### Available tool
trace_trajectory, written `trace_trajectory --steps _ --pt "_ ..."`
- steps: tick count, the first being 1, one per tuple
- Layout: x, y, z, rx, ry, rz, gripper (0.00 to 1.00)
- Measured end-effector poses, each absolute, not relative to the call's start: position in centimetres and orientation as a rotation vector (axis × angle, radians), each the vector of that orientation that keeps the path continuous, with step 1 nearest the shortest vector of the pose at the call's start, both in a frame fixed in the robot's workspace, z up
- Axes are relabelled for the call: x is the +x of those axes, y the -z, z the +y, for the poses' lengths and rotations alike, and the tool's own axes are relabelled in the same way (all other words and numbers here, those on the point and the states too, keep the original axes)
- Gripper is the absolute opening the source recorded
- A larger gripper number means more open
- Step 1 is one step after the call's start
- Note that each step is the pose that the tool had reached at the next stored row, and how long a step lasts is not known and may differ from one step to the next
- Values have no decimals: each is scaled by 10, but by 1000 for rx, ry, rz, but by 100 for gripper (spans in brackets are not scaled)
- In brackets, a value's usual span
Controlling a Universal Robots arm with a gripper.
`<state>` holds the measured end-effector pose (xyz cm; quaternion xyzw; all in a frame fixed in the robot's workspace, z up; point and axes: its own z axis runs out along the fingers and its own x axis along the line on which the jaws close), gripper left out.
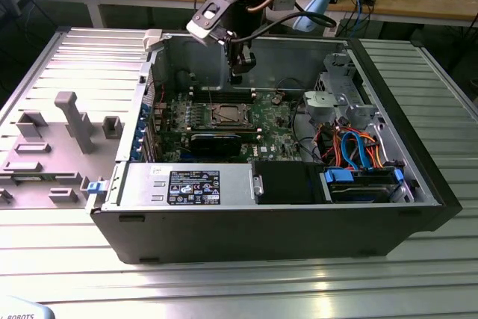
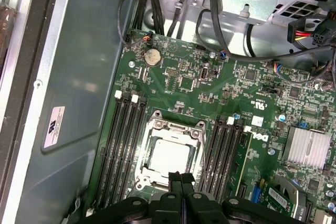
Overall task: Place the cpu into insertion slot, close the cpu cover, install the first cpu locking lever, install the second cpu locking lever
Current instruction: 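Install the first cpu locking lever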
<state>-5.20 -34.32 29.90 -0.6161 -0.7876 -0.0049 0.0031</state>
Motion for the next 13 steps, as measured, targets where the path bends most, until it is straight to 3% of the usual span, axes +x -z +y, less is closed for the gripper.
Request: trace_trajectory --steps 13 --pt "-56 -299 -343 -1815 15 -2556 11"
